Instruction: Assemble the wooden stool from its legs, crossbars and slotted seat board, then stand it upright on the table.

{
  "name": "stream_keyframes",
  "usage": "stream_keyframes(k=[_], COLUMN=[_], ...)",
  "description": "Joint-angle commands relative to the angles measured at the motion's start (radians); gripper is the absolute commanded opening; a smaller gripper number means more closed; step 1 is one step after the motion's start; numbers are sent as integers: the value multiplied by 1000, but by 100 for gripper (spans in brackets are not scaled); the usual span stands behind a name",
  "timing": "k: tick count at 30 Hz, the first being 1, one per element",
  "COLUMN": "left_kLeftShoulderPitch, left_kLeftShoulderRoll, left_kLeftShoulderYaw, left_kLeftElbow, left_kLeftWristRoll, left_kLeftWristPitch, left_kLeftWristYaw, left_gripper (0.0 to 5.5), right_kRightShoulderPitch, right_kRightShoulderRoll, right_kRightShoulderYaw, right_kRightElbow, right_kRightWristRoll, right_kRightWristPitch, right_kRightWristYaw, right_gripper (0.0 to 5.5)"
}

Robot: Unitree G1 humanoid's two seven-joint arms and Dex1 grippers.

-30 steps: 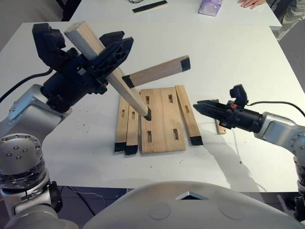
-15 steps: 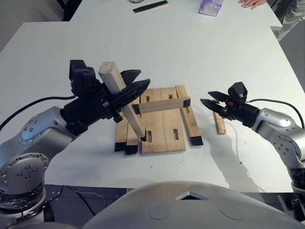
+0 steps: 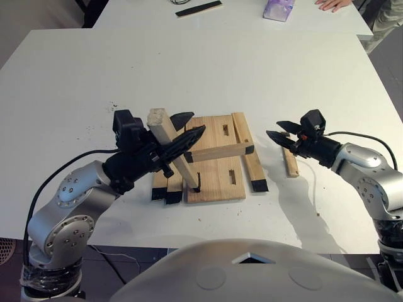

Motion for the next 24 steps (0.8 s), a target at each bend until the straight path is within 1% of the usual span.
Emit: stream_keyframes(k=[1,6,10,14,17,20,24], left_kLeftShoulderPitch=[18,35,18,8,27,0,16], left_kLeftShoulderRoll=[-6,0,15,44,76,102,96], left_kLeftShoulderYaw=[-22,-46,-38,-29,-49,-65,-113], left_kLeftElbow=[21,34,48,61,65,-52,-62], left_kLeftWristRoll=[62,140,156,176,242,225,291], left_kLeftWristPitch=[-18,-57,-68,-65,-75,14,12], left_kLeftWristYaw=[-24,-62,-77,-97,-117,-20,-1], left_gripper=[191,191,191,191,191,191,191], right_kRightShoulderPitch=[-13,-6,6,22,29,23,27], right_kRightShoulderRoll=[12,22,32,47,57,-4,3], right_kRightShoulderYaw=[-12,-5,-11,-10,-14,-105,-120], right_kRightElbow=[12,19,12,9,4,-40,-64], right_kRightWristRoll=[-24,-53,-63,-79,-86,-27,-24], right_kRightWristPitch=[-10,-24,-24,-29,-27,32,59], right_kRightWristYaw=[14,23,23,18,14,49,38], right_gripper=[231,231,231,231,231,231,231])
